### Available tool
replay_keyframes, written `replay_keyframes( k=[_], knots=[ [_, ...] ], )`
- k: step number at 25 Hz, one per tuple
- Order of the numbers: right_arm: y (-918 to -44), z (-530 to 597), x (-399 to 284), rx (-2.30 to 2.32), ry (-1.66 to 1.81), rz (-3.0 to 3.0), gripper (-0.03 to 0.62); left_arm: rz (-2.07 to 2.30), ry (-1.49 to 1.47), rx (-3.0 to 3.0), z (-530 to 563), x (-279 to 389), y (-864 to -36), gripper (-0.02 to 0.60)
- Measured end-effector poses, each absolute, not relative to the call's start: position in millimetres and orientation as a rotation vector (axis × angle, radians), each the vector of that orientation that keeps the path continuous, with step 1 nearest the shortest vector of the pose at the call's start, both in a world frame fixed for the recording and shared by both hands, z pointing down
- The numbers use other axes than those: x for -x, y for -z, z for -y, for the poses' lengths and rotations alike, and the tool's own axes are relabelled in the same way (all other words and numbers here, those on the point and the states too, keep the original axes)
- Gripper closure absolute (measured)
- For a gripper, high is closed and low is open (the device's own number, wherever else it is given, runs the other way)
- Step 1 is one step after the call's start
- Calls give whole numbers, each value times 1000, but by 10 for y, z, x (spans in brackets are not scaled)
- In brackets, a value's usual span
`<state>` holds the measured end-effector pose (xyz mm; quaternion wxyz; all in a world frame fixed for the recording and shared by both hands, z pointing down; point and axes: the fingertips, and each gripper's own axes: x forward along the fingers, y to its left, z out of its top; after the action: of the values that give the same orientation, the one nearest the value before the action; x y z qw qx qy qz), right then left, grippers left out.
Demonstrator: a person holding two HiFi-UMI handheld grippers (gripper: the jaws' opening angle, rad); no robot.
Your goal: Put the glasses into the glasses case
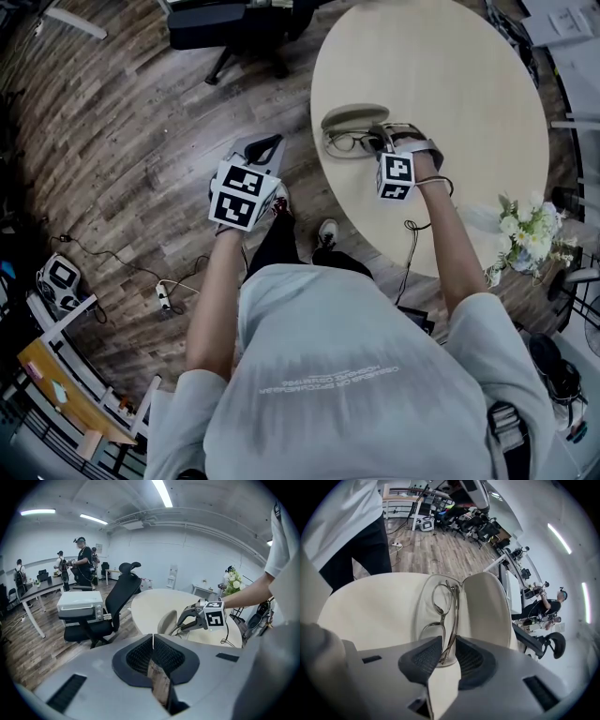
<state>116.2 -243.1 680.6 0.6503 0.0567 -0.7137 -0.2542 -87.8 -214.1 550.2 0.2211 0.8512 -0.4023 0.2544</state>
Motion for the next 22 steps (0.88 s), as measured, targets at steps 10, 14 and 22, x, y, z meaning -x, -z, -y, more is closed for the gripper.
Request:
replay_keyframes(
  k=[10,14,22],
  knots=[
    [-6800,2515,-1102,-179,658,1626,503,1094,-719,-2348,2090,914,-5553,563],
    [-6641,2514,-1101,-211,650,1664,502,1085,-719,-2356,2098,896,-5530,563],
    [-6075,2682,-1162,-544,449,1847,504,1093,-694,-2397,2161,793,-5403,563]
  ],
)
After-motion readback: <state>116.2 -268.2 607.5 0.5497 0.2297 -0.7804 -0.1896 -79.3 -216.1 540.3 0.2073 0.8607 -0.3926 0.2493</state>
